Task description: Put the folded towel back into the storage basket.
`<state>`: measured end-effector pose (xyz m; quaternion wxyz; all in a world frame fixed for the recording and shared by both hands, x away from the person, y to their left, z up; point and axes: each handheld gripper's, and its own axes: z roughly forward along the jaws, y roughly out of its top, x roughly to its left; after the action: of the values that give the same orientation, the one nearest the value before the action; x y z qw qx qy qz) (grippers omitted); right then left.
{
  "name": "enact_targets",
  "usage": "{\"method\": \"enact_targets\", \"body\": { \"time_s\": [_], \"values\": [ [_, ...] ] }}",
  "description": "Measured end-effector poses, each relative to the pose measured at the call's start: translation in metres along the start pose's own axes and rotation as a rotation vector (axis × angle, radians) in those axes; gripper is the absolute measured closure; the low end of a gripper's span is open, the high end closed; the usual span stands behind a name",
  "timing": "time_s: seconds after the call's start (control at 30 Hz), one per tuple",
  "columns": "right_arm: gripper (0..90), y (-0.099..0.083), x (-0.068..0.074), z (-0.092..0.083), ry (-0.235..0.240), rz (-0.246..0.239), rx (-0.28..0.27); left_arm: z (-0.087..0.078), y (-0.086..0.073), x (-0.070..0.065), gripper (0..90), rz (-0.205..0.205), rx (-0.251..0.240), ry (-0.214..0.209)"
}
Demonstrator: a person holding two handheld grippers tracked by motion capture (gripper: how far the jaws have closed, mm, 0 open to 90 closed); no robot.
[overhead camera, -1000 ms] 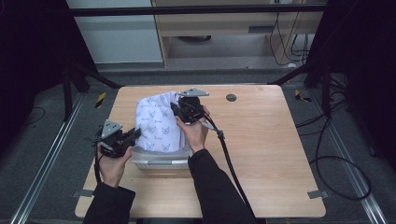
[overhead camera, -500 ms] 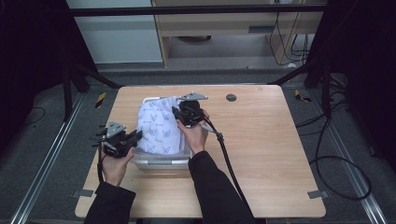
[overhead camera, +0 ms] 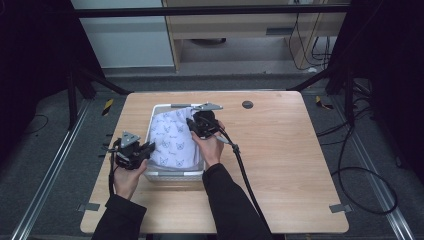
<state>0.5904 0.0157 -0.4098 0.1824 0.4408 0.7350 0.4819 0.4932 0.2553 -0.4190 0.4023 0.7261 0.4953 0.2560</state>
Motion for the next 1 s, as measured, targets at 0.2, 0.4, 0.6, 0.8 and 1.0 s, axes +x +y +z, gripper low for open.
{"method": "enact_targets", "body": {
  "time_s": [0.2,0.4,0.6,0.8,1.0],
  "values": [
    [73.6,-0.006,-0.002,0.004,-0.007,-0.004,0.016,0.004,-0.002,0.000,80.9,-0.002,0.011,0.004],
    [70.8,-0.010,-0.004,0.006,-0.027,-0.033,0.050,0.009,-0.003,-0.003,78.3,0.016,0.036,0.014],
    [55.7,-0.015,-0.011,0.005,-0.036,-0.071,0.067,0.006,-0.003,-0.002,70.4,0.016,0.012,0.043],
    [43.6,-0.014,-0.017,-0.012,-0.017,-0.073,0.023,-0.003,0.000,0.002,65.9,-0.009,-0.033,0.016],
    [28.5,-0.013,-0.028,-0.044,-0.004,-0.064,-0.056,-0.012,0.003,0.002,58.3,-0.008,-0.062,-0.015]
  ]
}}
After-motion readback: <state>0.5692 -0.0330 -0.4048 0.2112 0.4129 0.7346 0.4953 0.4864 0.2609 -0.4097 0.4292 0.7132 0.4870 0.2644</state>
